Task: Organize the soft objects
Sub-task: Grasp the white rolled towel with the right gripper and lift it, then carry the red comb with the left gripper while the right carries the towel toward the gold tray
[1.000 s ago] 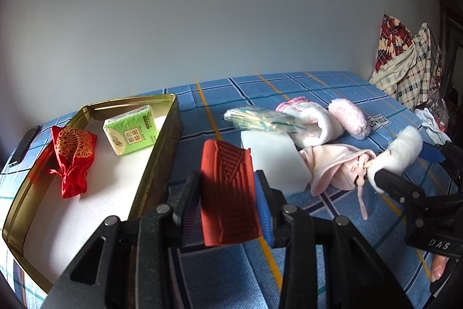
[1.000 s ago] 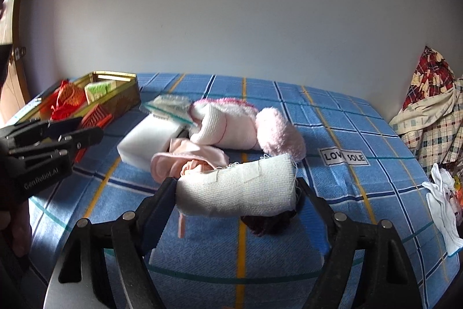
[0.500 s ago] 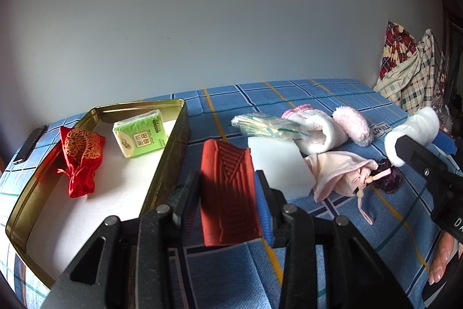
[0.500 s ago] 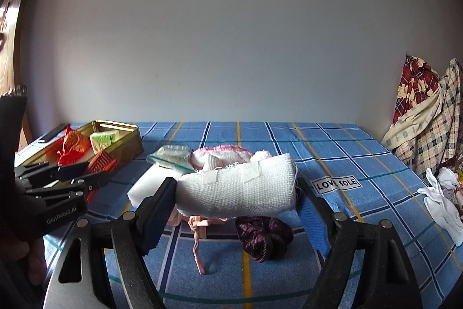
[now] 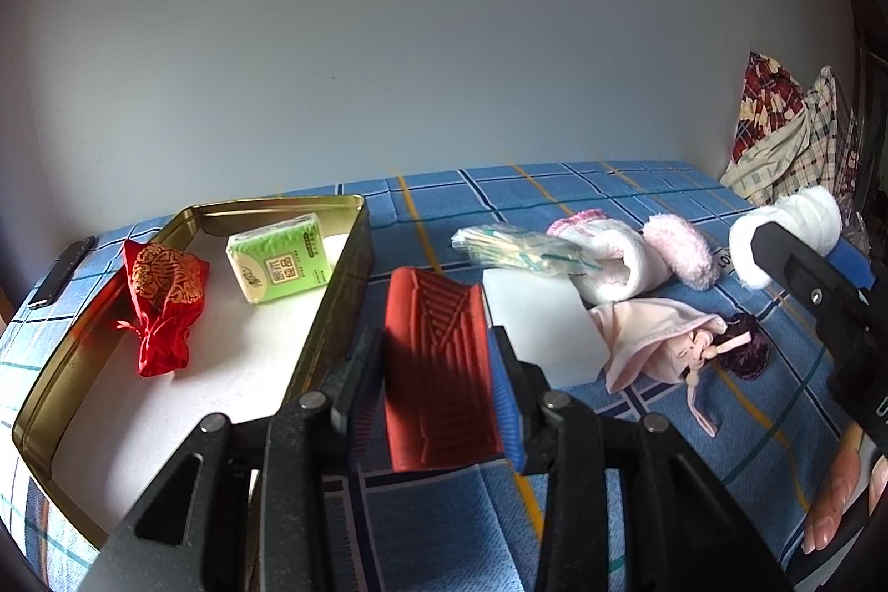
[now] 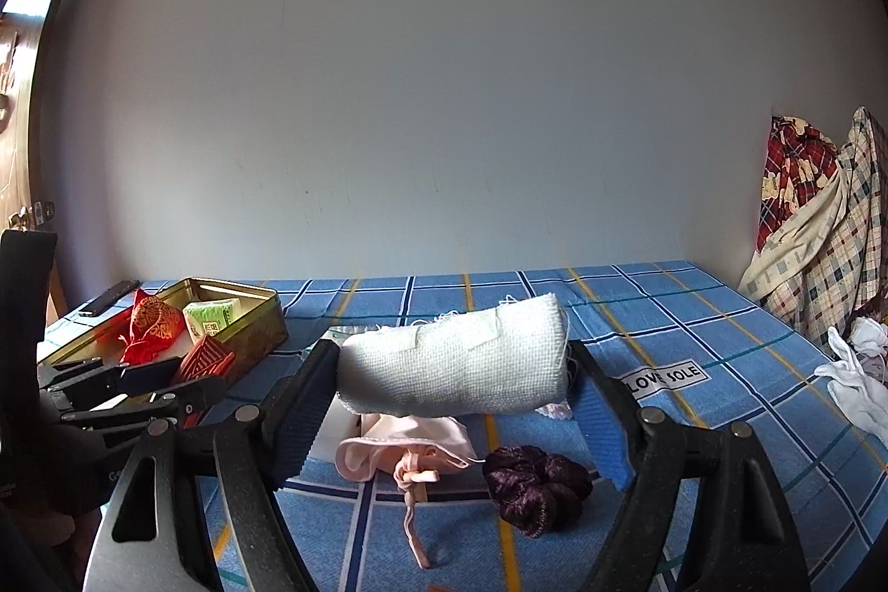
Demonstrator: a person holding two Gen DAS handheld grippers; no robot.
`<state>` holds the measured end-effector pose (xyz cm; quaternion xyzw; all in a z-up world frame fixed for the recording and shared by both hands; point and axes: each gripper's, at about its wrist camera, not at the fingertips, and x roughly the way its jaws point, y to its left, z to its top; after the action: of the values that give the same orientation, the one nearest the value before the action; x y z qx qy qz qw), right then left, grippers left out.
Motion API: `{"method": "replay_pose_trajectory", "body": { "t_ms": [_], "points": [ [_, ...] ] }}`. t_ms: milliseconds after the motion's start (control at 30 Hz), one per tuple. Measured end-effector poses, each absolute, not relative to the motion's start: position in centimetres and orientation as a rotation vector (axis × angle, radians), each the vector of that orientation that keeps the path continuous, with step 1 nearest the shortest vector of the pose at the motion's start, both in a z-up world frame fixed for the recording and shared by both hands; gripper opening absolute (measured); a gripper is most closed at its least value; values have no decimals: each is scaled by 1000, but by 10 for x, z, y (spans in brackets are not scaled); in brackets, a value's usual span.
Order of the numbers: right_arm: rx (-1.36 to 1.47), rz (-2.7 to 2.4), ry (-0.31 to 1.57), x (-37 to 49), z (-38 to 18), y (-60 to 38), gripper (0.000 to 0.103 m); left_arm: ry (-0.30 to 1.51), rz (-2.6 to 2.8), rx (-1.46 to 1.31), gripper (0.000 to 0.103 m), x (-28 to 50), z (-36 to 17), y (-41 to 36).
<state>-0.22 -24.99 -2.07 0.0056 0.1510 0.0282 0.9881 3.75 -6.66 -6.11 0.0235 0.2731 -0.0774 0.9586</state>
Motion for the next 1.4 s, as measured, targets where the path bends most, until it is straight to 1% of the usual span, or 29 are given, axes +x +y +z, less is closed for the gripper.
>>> {"method": "replay_pose_trajectory", "body": {
  "t_ms": [1400],
  "points": [
    [3,109,279,2,-20,-214,82,488,-71,-58,36,24,-54,-34]
  ]
}}
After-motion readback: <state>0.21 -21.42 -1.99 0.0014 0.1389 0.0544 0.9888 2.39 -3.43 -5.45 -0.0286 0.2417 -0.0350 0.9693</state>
